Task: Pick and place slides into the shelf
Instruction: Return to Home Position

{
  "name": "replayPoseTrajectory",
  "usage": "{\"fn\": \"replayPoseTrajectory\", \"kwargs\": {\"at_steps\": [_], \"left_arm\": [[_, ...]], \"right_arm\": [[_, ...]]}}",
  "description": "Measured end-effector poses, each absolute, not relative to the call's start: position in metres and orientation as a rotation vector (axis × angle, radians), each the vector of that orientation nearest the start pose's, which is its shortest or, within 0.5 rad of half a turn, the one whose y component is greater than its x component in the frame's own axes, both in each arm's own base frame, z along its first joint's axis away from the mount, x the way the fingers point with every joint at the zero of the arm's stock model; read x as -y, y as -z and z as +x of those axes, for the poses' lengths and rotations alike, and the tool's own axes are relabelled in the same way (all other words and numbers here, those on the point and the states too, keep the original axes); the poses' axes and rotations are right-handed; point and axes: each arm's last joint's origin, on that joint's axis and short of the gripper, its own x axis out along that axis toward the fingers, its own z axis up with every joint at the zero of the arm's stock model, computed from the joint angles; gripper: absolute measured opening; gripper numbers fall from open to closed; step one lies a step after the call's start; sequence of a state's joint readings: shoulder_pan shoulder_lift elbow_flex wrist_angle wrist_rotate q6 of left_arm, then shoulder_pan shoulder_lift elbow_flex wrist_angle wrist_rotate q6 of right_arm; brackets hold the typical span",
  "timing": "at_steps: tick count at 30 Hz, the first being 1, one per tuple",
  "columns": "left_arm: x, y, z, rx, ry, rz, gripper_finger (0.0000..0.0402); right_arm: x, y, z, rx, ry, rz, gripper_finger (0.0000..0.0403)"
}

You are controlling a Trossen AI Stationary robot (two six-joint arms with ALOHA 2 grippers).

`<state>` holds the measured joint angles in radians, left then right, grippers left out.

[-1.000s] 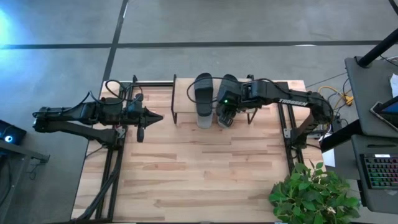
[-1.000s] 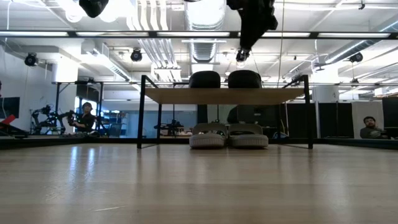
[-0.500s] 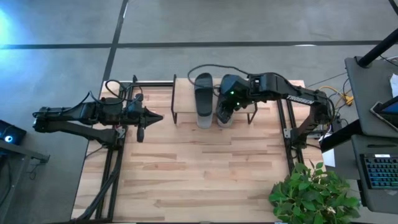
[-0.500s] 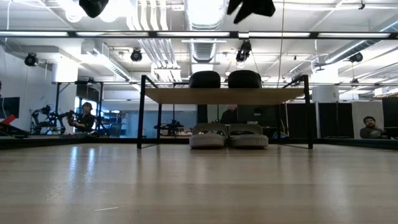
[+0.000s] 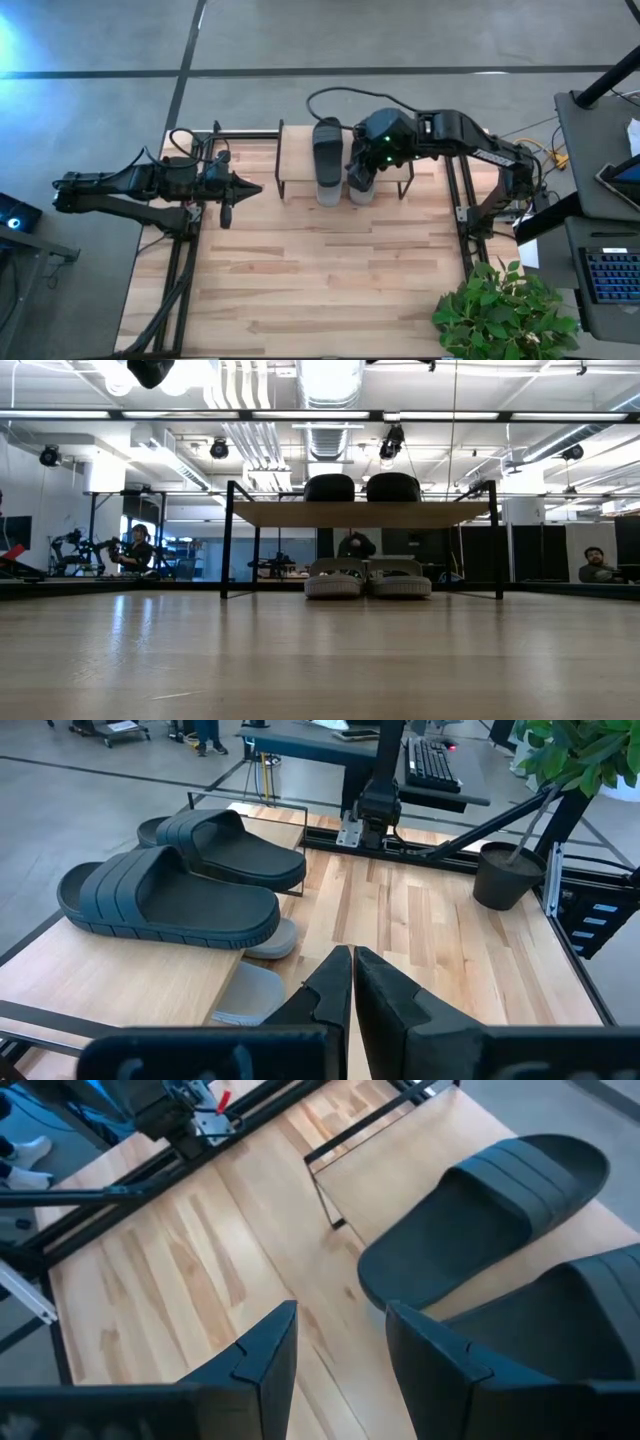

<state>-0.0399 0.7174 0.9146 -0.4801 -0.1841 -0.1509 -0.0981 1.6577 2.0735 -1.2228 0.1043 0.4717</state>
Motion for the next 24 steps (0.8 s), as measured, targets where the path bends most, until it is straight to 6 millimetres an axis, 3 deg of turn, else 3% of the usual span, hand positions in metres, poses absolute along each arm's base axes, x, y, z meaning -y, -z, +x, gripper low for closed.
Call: {"fn": "replayPoseTrajectory", "kwargs": {"at_steps": [24], "left_arm": [[0.0004, -0.3570, 0.1420, -0.271, -0.164, -0.122, 0.0002]], "right_arm": [[0.0285, -0.4441, 0.3102, -0.776, 0.373, 0.461, 0.0146]]}}
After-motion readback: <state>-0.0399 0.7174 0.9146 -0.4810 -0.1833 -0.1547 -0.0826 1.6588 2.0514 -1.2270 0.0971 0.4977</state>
